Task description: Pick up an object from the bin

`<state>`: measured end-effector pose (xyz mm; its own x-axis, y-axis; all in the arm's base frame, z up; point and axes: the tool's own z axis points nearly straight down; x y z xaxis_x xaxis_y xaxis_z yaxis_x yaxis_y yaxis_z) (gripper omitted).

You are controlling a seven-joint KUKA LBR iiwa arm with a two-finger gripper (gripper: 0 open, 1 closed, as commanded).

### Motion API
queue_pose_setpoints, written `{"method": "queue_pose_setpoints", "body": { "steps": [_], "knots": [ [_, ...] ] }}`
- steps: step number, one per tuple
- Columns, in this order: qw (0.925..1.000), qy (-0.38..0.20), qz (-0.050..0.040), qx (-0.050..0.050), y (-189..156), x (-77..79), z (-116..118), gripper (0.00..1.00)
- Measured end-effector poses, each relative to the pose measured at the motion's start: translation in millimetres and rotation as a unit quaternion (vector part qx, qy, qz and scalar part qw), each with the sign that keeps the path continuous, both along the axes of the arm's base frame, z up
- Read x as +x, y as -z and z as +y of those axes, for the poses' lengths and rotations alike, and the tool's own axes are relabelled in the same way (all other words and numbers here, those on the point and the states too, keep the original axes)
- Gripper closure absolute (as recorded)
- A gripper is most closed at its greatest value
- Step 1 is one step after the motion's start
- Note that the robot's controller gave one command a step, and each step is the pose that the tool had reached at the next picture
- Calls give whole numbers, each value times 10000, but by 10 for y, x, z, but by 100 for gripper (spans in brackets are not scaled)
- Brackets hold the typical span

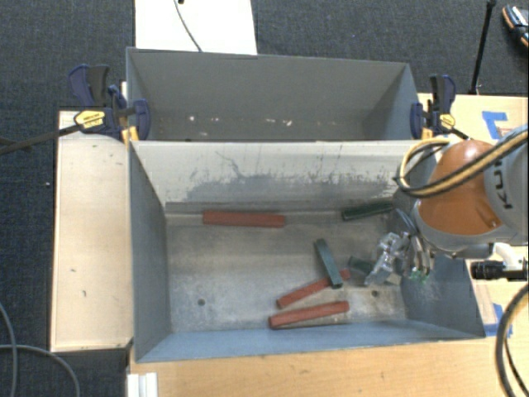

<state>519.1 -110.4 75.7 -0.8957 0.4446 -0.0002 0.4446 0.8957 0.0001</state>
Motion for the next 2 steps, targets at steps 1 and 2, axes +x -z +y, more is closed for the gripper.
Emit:
{"method": "queue_pose_setpoints", "body": {
  "steps": [1, 2],
  "knots": [
    [10000, -2, -7, 0, -78, 4, -1, 100],
    [10000, -11, 17, 4, -175, -7, 1, 100]
  ]
}}
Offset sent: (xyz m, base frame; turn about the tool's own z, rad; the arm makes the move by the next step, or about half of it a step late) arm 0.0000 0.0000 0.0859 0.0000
